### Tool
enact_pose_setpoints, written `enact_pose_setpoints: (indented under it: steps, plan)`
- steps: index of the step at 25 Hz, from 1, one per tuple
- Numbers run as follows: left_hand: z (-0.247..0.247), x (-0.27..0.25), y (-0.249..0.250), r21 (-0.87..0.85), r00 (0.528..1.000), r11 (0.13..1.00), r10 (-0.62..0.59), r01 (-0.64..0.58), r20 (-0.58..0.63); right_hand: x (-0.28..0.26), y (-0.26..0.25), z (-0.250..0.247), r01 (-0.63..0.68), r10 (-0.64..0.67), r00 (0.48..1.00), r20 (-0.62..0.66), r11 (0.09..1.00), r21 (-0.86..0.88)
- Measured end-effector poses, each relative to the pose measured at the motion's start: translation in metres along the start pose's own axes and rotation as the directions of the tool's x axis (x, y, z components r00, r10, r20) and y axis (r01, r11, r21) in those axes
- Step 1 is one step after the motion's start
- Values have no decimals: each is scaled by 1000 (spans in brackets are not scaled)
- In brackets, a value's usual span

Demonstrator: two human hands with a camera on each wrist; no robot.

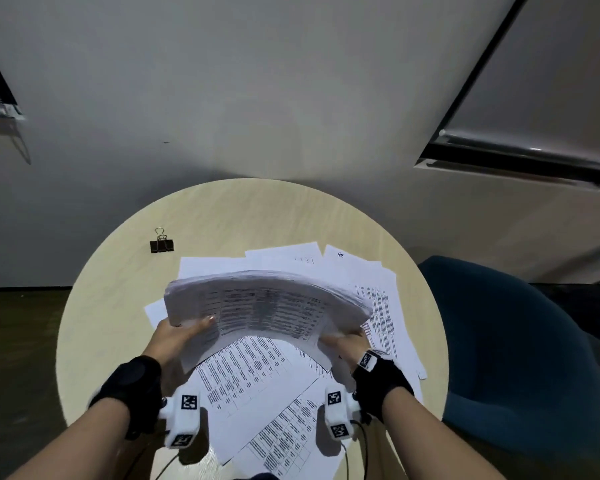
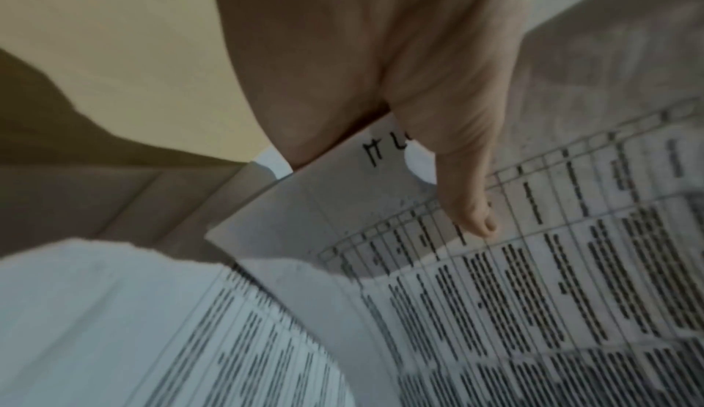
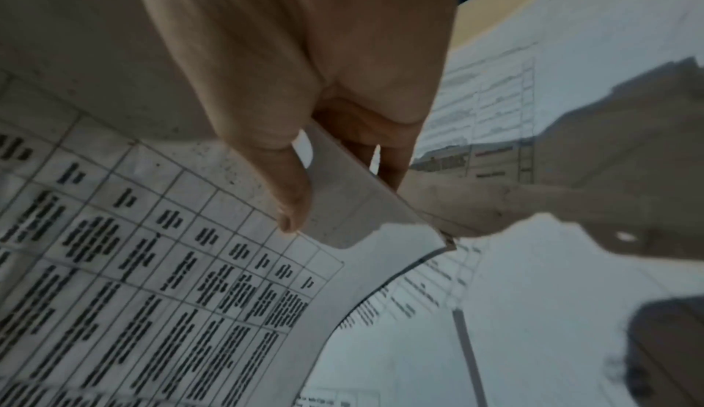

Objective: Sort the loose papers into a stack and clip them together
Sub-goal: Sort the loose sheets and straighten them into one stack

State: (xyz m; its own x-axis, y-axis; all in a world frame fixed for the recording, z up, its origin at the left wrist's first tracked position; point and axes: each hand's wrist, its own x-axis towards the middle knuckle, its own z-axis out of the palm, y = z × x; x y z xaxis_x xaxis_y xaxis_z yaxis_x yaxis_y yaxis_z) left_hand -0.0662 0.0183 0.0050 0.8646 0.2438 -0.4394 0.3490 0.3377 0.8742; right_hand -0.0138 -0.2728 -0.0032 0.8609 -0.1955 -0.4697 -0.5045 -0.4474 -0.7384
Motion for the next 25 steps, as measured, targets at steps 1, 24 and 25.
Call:
enact_pose_setpoints:
  steps: [1,24,25]
  plan:
    - [-3,0,4,24,1000,1000,-3,3,-5,3,-3,-5,46,-47,999,-11,998,-43]
    - [32,16,49,496,837,675,449,-546,312,-73,-237,-56,621,-675,687,270,353,-699]
    - [27,16,50,485,853,702,449,-521,266,-69,-236,-53,631,-671,687,280,359,-687]
